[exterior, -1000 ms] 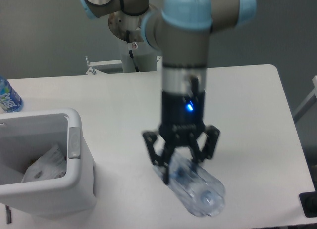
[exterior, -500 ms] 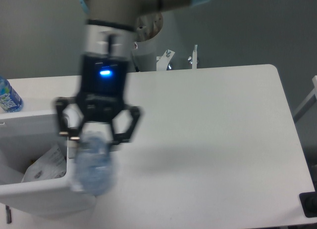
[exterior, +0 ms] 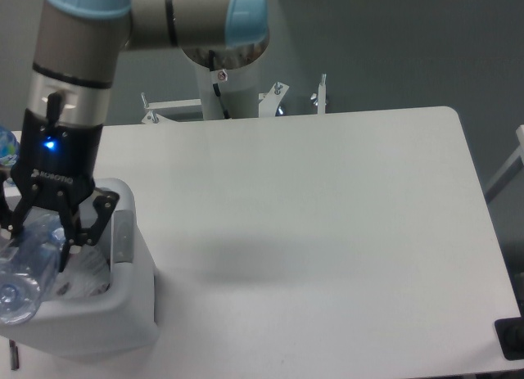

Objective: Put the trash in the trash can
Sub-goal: 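Release the bottle into the bin and raise the open gripper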

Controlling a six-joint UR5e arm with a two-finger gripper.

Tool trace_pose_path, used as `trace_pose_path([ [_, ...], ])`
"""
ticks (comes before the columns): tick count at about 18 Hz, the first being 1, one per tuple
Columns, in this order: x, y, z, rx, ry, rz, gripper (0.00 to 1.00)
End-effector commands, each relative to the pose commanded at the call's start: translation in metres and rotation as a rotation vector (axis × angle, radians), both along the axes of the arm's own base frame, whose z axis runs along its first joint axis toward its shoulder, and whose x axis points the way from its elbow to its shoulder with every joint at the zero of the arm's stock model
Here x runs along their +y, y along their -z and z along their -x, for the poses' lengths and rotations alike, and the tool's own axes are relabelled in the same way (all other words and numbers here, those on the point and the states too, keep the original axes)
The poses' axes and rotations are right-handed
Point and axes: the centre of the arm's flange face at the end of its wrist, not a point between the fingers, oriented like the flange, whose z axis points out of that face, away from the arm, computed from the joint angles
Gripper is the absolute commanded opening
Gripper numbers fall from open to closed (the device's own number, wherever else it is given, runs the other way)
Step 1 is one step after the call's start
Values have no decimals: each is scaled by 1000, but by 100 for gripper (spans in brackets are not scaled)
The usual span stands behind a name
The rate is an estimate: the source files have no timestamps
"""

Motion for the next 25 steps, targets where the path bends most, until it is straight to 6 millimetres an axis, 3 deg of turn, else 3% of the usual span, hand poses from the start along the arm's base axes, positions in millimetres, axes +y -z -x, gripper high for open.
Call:
trace_pose_path([
  [2,-4,2,-2,-1,3,3,100],
  [8,-8,-6,9,6,-16,-8,100],
  [10,-13,-9,25,9,-41,-12,100],
  [13,-22,-11,55,14,-85,-15,100],
  [15,-41,-23,91,33,-152,-26,100],
  [19,-74,-27,151,127,-261,18,100],
  [21,-102,-38,182,209,-294,39,100],
  [25,-148,-39,232,279,-296,117,100],
])
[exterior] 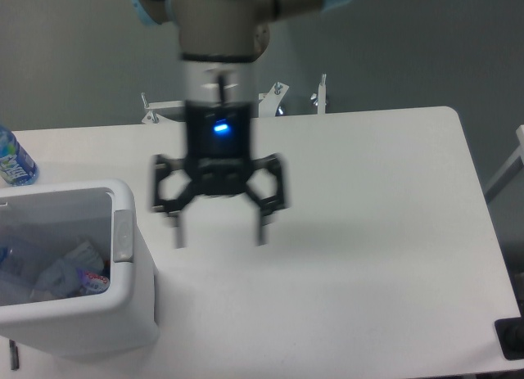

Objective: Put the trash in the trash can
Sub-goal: 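Release the bottle into the bin and raise the open gripper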

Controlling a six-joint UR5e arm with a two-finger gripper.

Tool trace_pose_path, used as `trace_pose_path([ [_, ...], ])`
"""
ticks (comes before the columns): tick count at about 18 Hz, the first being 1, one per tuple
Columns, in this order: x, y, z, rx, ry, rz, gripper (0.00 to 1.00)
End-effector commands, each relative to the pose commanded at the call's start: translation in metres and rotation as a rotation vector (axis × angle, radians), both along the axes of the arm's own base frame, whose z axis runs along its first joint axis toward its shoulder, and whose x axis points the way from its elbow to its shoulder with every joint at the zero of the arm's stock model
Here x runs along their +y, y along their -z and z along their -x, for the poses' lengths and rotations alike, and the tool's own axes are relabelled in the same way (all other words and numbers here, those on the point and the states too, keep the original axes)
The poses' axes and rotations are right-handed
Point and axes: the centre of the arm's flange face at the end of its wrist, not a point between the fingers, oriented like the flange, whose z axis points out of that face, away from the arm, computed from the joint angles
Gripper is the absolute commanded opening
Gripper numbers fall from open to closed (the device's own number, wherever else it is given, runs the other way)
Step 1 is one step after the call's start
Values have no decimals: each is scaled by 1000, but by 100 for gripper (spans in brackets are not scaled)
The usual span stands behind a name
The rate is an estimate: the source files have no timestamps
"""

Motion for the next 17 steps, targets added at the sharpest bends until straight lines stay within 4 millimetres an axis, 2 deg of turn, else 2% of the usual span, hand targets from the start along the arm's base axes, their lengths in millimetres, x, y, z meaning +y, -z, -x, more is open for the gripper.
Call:
trace_pose_path([
  [3,-34,-3,27,58,56,86,100],
  [6,-56,0,43,135,133,198,100],
  [12,-93,1,47,199,342,471,100],
  [14,-103,1,51,194,373,499,100],
  [17,-108,-1,54,194,366,501,100],
])
